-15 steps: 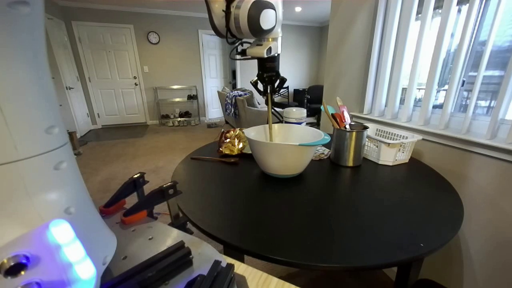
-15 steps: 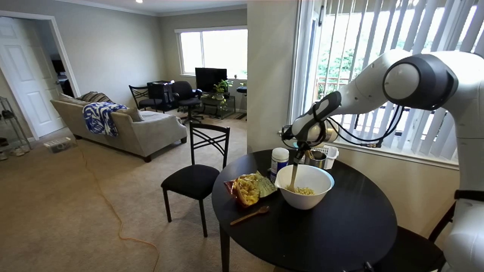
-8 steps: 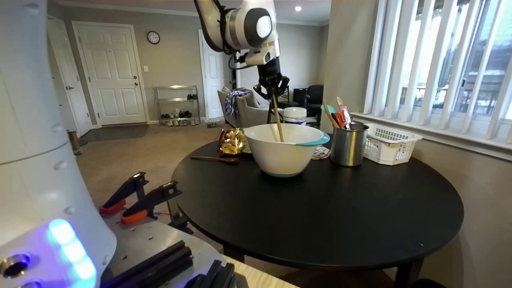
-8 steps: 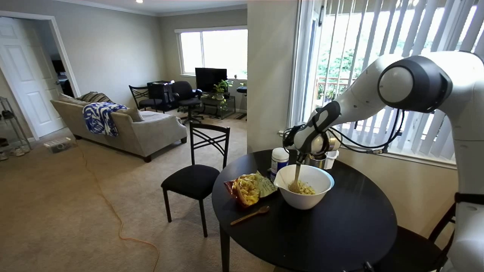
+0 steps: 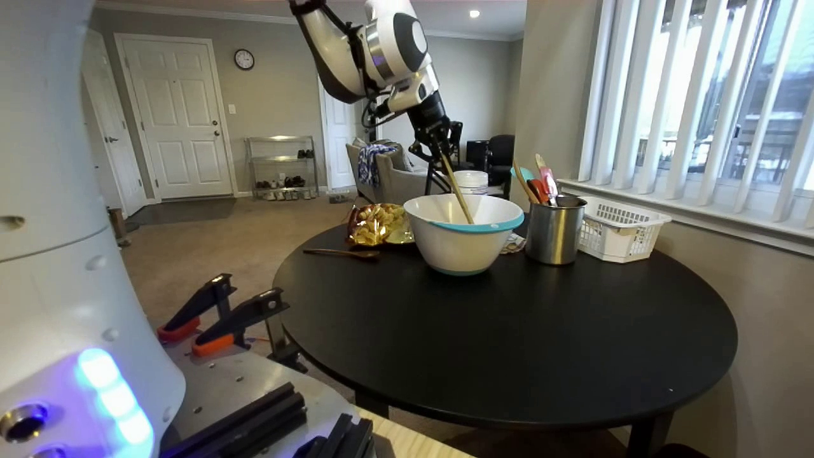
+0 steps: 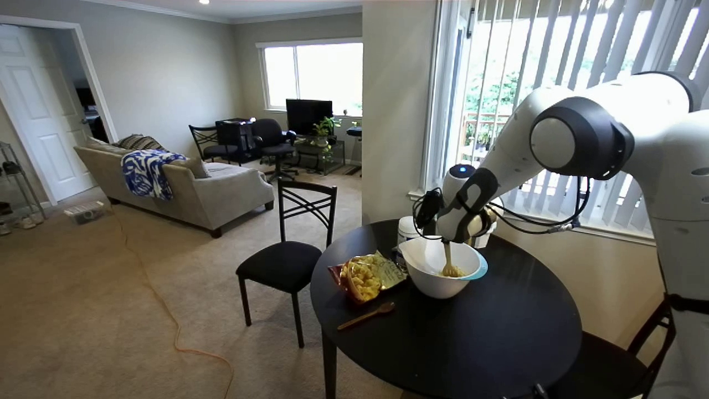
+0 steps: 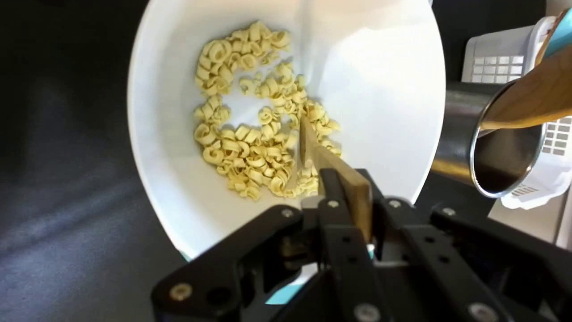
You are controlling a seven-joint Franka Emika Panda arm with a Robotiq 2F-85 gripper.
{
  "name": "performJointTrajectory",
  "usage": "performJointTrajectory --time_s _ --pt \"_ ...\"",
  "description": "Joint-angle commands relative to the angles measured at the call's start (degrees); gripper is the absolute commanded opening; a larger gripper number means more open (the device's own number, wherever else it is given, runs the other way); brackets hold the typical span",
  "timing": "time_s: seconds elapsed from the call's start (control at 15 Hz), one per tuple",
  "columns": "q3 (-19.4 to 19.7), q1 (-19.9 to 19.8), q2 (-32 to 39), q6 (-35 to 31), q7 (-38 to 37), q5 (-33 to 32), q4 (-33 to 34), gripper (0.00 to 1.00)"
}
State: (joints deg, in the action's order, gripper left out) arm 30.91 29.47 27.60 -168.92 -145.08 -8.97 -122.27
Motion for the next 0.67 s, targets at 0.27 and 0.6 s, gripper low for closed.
performJointTrajectory --time_s 0.27,0.6 --pt "-0.4 -0.1 -1.5 2.6 0.3 -3.7 -1.2 0.05" --pt "-5.3 -4.1 -3.2 7.7 2.4 -3.3 -0.9 0.05"
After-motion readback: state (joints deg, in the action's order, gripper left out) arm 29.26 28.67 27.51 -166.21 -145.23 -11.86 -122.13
